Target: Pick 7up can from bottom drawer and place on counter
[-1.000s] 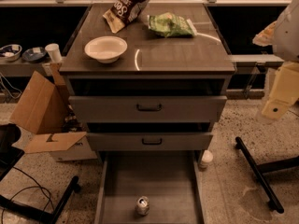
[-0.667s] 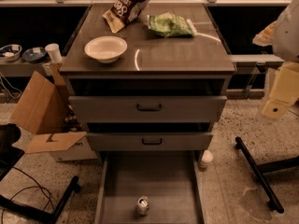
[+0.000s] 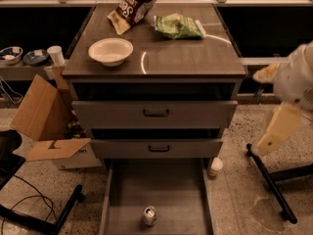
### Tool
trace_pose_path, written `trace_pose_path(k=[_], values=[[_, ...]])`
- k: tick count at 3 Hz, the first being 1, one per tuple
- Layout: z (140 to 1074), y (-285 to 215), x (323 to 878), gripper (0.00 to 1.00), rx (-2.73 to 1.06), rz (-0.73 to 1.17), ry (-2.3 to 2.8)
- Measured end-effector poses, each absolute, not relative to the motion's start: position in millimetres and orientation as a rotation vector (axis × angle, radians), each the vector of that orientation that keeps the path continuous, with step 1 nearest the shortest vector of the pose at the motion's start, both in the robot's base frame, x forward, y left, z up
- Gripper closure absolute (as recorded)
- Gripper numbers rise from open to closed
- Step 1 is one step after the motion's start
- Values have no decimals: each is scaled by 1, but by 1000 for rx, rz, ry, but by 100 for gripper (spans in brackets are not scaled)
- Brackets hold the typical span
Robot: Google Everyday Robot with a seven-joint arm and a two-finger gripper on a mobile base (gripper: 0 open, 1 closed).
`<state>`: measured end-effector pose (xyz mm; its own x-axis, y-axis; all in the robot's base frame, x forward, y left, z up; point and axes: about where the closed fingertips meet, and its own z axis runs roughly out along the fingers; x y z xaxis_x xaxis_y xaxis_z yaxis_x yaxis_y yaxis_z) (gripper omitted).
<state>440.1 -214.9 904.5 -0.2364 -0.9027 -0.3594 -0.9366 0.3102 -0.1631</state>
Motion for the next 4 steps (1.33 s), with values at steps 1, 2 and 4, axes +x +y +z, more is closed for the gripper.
trace_pose_path(k=[1, 2, 4], values=[[850, -221, 429, 0, -1568, 225, 2107], [807, -226, 426, 0, -1443, 285, 1996], [748, -219, 442, 0, -1293, 419, 1810]])
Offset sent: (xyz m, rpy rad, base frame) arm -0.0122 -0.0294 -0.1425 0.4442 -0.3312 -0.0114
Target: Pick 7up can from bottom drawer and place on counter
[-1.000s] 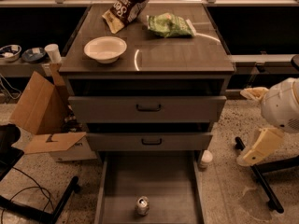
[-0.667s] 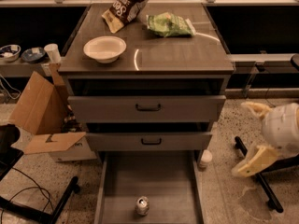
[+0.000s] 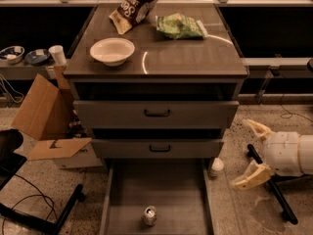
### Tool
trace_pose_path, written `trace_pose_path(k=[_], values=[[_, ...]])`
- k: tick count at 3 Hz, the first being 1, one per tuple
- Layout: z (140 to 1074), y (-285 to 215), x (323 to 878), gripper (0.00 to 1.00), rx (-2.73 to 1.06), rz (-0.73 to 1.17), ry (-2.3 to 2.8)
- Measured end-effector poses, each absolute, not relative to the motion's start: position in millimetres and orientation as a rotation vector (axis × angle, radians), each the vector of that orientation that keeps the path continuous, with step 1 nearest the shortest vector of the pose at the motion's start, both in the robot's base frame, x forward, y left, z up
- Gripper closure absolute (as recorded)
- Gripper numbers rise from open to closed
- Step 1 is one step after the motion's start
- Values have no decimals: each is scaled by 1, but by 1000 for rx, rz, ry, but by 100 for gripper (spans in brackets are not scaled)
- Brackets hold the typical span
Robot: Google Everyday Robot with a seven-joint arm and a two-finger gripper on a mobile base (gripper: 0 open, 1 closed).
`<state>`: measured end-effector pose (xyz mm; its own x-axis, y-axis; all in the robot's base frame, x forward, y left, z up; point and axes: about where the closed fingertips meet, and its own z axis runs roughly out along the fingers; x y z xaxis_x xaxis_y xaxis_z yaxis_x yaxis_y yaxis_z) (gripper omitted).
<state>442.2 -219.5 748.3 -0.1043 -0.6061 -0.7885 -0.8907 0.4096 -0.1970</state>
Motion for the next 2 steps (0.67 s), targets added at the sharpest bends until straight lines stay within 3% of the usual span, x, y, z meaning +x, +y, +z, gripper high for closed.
trace_pose_path(k=[2], values=[[725, -211, 447, 0, -1266, 479, 1806]])
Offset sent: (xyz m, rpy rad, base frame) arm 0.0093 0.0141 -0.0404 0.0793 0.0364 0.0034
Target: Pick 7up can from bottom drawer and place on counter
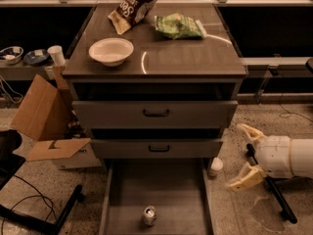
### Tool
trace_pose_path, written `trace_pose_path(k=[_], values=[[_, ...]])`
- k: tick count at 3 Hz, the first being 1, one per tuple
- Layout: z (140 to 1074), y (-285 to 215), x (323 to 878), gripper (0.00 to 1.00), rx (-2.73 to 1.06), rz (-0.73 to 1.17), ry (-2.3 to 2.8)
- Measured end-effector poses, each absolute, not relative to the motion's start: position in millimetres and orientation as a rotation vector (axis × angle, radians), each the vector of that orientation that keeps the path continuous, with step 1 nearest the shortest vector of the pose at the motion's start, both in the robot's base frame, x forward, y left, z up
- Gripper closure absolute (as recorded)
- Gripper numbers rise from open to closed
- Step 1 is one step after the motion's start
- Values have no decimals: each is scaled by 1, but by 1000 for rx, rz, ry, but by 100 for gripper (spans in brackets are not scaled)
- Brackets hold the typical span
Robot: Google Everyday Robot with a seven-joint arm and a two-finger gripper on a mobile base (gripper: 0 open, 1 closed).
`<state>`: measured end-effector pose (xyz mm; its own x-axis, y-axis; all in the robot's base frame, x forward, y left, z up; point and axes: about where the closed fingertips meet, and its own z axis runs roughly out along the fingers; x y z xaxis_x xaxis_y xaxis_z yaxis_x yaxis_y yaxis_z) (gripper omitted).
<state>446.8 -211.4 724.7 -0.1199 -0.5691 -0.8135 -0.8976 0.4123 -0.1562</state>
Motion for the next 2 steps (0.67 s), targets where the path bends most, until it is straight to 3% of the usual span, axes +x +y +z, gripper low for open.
trace_pose_path(k=[2], values=[[601, -146, 465, 0, -1166, 608, 1730]])
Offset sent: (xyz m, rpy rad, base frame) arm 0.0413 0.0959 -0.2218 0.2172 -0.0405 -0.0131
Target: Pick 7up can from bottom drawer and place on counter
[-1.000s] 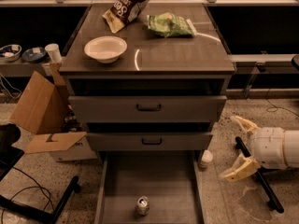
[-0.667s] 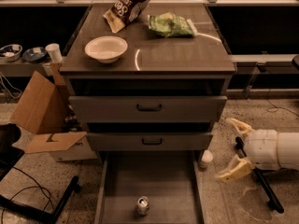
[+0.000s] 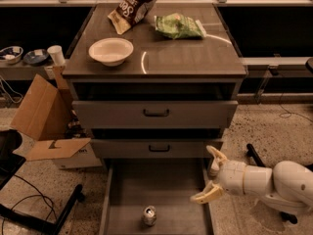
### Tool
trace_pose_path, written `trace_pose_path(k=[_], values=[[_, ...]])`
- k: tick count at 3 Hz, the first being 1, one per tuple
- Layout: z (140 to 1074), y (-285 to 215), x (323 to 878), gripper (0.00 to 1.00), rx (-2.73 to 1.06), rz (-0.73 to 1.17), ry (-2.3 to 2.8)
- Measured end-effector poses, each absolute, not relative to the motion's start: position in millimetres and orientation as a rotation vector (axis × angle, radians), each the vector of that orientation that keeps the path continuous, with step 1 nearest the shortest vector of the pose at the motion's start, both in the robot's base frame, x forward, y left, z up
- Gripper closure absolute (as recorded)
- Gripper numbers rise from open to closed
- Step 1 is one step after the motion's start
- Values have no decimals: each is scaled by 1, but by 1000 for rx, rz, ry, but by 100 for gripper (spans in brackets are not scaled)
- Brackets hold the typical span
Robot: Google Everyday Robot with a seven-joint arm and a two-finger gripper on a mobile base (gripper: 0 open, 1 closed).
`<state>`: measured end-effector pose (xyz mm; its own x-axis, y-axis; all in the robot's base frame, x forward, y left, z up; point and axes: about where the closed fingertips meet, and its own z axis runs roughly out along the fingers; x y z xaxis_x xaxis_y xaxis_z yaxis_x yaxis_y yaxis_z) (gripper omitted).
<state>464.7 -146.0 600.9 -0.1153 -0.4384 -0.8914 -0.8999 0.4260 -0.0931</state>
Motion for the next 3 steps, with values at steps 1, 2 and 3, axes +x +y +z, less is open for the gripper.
trace_pose_path(k=[1, 2, 3], values=[[543, -127, 484, 0, -1171, 597, 1688], [495, -114, 497, 0, -1173, 599, 1668], [459, -101, 493, 0, -1129, 648, 1688]])
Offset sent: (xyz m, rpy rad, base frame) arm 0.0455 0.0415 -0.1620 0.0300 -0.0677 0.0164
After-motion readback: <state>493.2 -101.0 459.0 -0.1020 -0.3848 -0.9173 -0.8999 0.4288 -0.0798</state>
